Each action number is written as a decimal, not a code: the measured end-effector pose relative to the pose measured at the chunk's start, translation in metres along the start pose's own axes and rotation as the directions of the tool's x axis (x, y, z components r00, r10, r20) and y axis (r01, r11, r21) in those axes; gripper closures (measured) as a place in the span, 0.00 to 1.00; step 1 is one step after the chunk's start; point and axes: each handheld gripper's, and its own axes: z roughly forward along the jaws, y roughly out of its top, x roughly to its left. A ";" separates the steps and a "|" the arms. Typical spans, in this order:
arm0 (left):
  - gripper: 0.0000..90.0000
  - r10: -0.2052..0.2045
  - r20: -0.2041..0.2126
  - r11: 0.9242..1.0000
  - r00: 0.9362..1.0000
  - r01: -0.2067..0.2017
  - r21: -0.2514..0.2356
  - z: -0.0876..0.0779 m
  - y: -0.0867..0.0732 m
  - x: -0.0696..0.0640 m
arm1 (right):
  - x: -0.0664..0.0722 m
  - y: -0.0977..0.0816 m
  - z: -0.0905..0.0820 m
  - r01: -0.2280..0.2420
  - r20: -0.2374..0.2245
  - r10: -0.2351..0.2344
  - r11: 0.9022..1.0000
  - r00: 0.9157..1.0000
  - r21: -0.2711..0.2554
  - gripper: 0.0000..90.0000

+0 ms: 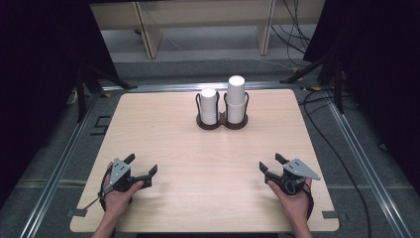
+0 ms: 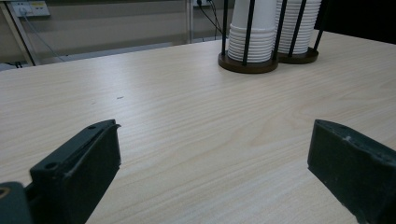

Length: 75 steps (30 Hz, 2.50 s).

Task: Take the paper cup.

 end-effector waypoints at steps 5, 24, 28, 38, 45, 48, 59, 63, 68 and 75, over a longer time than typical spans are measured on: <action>0.01 -0.048 0.021 0.998 0.999 0.048 -0.027 0.003 0.000 -0.001 | -0.003 0.000 0.000 -0.004 0.008 0.005 1.000 1.000 -0.024 0.33; 0.00 0.017 0.158 0.998 0.987 -0.006 -0.064 0.043 0.044 -0.022 | 0.022 0.043 0.014 0.009 -0.078 -0.017 0.995 0.997 -0.096 0.36; 0.00 0.036 0.185 0.998 0.982 -0.027 -0.049 0.060 0.052 -0.025 | 0.026 0.060 0.029 0.021 -0.103 -0.034 0.992 0.994 -0.123 0.37; 0.05 0.035 0.244 0.999 0.969 -0.034 -0.010 0.116 0.066 -0.035 | 0.032 0.090 0.057 0.042 -0.112 -0.054 0.993 0.992 -0.106 0.41; 0.16 0.052 0.252 0.998 0.966 -0.059 0.021 0.147 0.073 -0.042 | 0.036 0.106 0.081 0.040 -0.131 -0.056 0.992 0.990 -0.120 0.44; 0.17 0.051 0.249 0.997 0.967 -0.064 0.042 0.161 0.075 -0.042 | 0.036 0.113 0.092 0.061 -0.128 -0.077 0.990 0.989 -0.126 0.45; 0.17 0.016 0.236 0.995 0.972 -0.039 0.096 0.212 0.081 -0.039 | 0.041 0.134 0.133 0.059 -0.153 -0.072 0.994 0.986 -0.088 0.46; 0.16 0.014 0.243 0.992 0.970 -0.044 0.118 0.226 0.083 -0.042 | 0.044 0.141 0.149 0.081 -0.152 -0.091 0.994 0.984 -0.073 0.46; 0.16 0.007 0.245 0.991 0.970 -0.040 0.127 0.237 0.083 -0.044 | 0.048 0.148 0.162 0.084 -0.161 -0.094 0.994 0.982 -0.070 0.46; 0.16 -0.011 0.240 0.988 0.971 -0.027 0.152 0.249 0.078 -0.046 | 0.049 0.151 0.172 0.079 -0.155 -0.089 0.995 0.984 -0.066 0.45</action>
